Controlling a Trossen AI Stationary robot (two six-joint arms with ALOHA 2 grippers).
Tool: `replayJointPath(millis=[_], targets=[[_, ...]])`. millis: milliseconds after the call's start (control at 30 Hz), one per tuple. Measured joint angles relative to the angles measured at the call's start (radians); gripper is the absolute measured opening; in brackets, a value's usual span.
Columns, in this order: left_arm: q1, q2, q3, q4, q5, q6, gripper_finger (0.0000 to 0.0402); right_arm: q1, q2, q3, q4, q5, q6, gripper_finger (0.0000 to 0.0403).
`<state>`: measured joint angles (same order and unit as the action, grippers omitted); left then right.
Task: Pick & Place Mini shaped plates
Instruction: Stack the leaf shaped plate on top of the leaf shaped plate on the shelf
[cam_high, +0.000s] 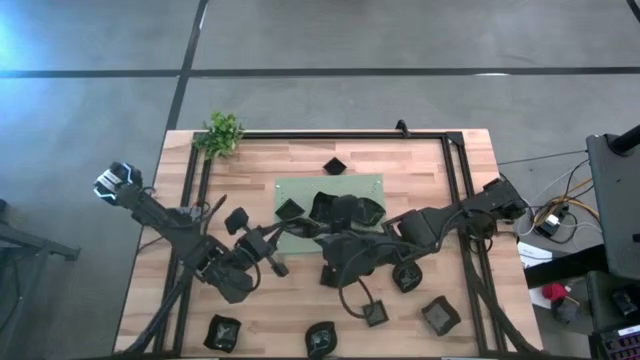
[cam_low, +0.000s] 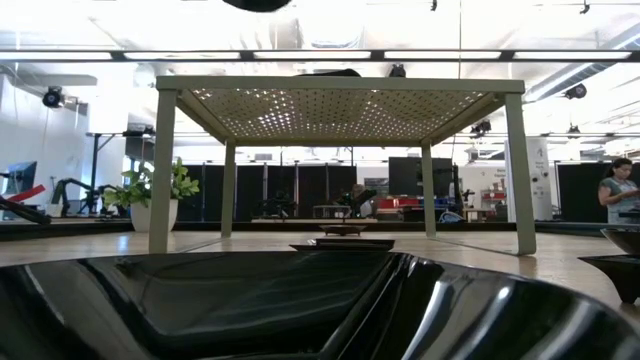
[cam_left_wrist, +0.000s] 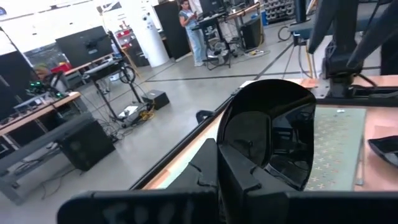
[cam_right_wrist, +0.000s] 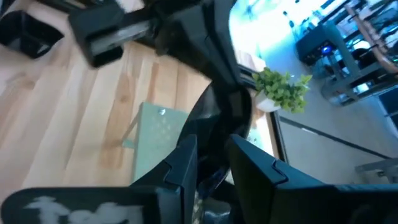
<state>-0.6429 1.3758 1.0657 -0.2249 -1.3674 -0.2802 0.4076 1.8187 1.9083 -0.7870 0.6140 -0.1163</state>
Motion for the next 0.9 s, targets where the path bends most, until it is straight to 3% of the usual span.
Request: replayJointPath(millis=[167,900], targets=[[0.008,0.017,0.000,0.001,-0.006,0.001,0.0000,-0.012,0.000,-0.010,0.017,0.045,-0.018,0.0090],[0.020,0.017,0.000,0.106,-0.023,0.129,0.0000,-0.056,0.000,-0.016,0.016,0.040,-0.018,0.0082]])
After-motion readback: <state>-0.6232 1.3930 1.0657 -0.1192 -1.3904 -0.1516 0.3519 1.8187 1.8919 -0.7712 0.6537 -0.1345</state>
